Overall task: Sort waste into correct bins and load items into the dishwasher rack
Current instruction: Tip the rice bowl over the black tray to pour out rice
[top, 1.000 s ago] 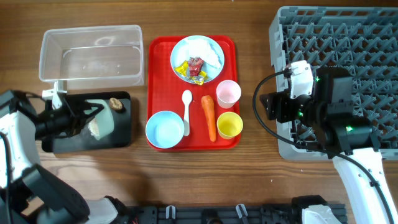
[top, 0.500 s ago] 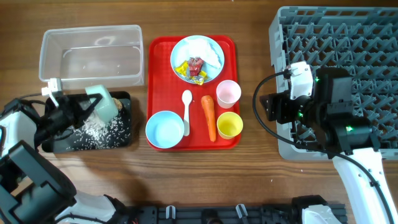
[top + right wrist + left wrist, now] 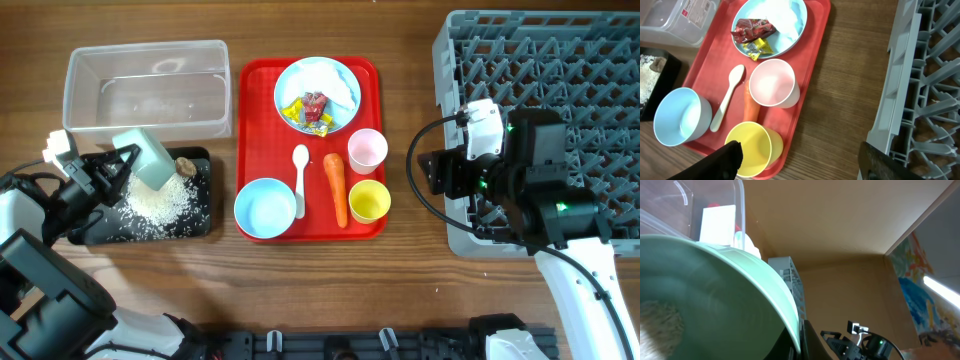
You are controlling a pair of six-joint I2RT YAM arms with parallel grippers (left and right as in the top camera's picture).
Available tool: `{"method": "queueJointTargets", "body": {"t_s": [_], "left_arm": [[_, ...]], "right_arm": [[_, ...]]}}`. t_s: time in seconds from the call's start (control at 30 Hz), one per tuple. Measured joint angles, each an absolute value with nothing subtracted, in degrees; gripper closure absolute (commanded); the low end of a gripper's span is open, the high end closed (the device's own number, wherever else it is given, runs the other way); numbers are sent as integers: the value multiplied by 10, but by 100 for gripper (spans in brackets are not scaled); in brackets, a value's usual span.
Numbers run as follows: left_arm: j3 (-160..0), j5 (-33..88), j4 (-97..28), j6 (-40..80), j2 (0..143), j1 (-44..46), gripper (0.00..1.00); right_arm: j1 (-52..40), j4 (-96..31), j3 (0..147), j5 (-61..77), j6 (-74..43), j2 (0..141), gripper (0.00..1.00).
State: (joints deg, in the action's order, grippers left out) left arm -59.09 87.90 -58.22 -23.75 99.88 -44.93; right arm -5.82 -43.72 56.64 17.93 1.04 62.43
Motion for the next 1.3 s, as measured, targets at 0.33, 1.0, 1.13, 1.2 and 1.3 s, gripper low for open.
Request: {"method": "queueJointTargets", "body": {"t_s": [0.33,1.0,1.13,1.2,1.3], "left_arm": [[-591,884,-591,-222,999,-449,96],[-591,884,-595,-220,999,-449,96],[-591,885,-620,-220,999,-449,96],[-591,885,-636,-220,999,-449,96],[-591,885,-639,-220,998,-449,96]], "right_arm": [[-58,-438,566,179,10,624,23],[-58,-442,566,179,8,624,23],[-58,-442,566,179,1,624,23],[-58,-442,566,179,1,624,23],[-58,-442,566,179,1,624,23]]}}
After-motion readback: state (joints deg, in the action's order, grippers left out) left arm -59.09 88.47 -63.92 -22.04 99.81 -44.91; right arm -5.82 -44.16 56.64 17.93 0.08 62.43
